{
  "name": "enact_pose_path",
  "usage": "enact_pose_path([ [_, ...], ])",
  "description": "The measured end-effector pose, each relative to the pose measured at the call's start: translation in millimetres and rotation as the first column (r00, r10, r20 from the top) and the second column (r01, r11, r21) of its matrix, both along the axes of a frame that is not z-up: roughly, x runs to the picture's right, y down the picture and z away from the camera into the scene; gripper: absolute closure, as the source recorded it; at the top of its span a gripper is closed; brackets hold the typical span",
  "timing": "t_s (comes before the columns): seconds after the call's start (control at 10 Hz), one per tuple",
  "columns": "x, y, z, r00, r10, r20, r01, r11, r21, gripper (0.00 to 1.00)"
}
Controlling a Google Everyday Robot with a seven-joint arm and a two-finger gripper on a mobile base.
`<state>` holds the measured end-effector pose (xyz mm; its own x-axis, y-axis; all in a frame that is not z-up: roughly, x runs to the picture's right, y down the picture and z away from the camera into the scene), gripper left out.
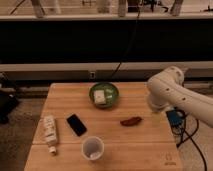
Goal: Drag the pepper across the table
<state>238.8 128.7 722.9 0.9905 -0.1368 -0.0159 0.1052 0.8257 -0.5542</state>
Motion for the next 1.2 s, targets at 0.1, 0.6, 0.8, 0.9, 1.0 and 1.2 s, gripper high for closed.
enact_pose_path([
  [0.1,-4.0,1.9,3.9,1.000,-0.021,0.006,0.021,0.9998,0.000,0.20],
  [0.6,-22.4,12.9,31.7,0.989,-0.137,0.049,0.137,0.9906,-0.001,0.20],
  [0.8,-32.3,16.4,45.5,0.981,-0.178,0.076,0.178,0.9840,0.001,0.20],
  [0.9,-37.5,20.7,55.1,0.976,-0.197,0.090,0.198,0.9803,0.003,0.20],
  [1.0,-41.2,25.2,63.8,0.972,-0.212,0.103,0.213,0.9771,0.004,0.20],
  [1.2,-44.2,29.3,71.4,0.965,-0.233,0.123,0.234,0.9722,0.009,0.20],
])
